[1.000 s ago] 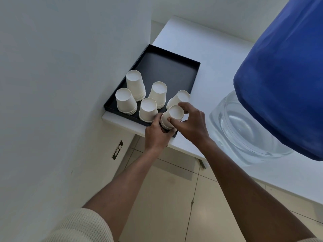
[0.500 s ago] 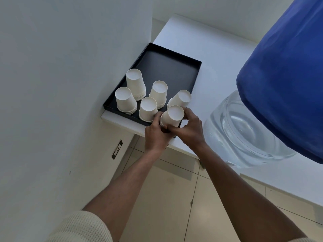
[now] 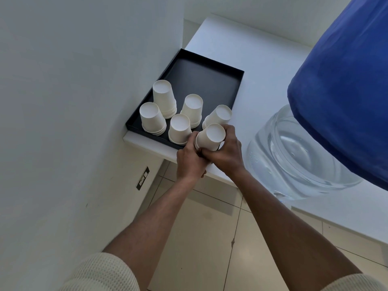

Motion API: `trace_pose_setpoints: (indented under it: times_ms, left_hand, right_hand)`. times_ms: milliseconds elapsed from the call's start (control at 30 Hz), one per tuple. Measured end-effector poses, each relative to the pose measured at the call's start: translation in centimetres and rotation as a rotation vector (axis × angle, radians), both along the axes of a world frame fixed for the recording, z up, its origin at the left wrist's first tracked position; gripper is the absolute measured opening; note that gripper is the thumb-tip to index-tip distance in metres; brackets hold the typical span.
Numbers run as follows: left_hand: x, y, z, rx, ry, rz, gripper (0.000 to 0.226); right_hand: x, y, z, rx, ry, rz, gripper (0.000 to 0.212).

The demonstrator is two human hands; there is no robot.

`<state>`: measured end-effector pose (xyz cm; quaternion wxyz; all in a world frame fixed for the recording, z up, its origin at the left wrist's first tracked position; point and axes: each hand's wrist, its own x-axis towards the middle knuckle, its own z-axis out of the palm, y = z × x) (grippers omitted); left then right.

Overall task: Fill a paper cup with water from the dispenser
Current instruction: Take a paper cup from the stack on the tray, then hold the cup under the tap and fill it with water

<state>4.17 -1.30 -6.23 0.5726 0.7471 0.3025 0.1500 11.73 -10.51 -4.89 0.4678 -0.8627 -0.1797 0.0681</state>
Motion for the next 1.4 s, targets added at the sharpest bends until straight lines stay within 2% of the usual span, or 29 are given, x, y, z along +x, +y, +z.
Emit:
trace_pose_setpoints:
  times_ms: [233,500,633,867,900,1000,1067,1167,1233,1300,1400]
  left_hand:
    - [0.0,0.1,0.4,-0.034,0.016,-0.013,0.05]
    - [0.2,0.2,0.0,-0.096,0.075,-0.042,0.048]
    - [0.2,0.1,0.1,-0.076,0.085,-0.052,0.035]
    - [-1.9,-0.9,2.2,-0.05,-0.015,0.045,0.075]
    - [-2.4,-1.1,2.7,-0.04,-0.04,0.065,0.071]
    - [-3.6,-1.7,4.1,-0.01,-0.072,0.13,0.03]
    - [-4.2,-2.4,5.3,-0.232,-0.023,0.121,0.028]
    - [-4.9,-4.0,7.4,-0.856,0.134,-0.013,0.063]
    - [-5.4,-4.6,8.3,-1.108,0.212,-0.114,0.085]
    - [-5.8,-5.4,8.8,-1.185,0.225,-0.182,0.088]
    - [-6.6,-6.7,9.3,-1.182,0.23,-0.205,0.08]
  right_hand:
    - [0.1,-0.5,1.0,0.064,-0.035,0.041,0.063]
    - [-0.1,-1.3,2.8,0.086,-0.1,0.071,0.064]
    - [-0.5,-1.9,4.2,0.142,-0.113,0.07,0.063]
    - [-2.6,-4.3,7.1,0.197,-0.152,0.032,0.064]
    - [-3.0,-4.9,7.5,0.199,-0.155,0.025,0.064]
    - [-4.6,-6.7,8.1,0.201,-0.14,-0.01,0.065]
    - [-5.7,-7.9,8.1,0.207,-0.112,-0.044,0.066]
    - [-7.4,-9.8,7.6,0.23,-0.1,-0.063,0.069]
    - [-8.4,-10.9,7.3,0.23,-0.086,-0.071,0.069]
    - [-9.4,-11.9,7.2,0.216,-0.079,-0.096,0.067]
    - [-10.6,-13.2,7.1,0.222,-0.077,-0.114,0.068]
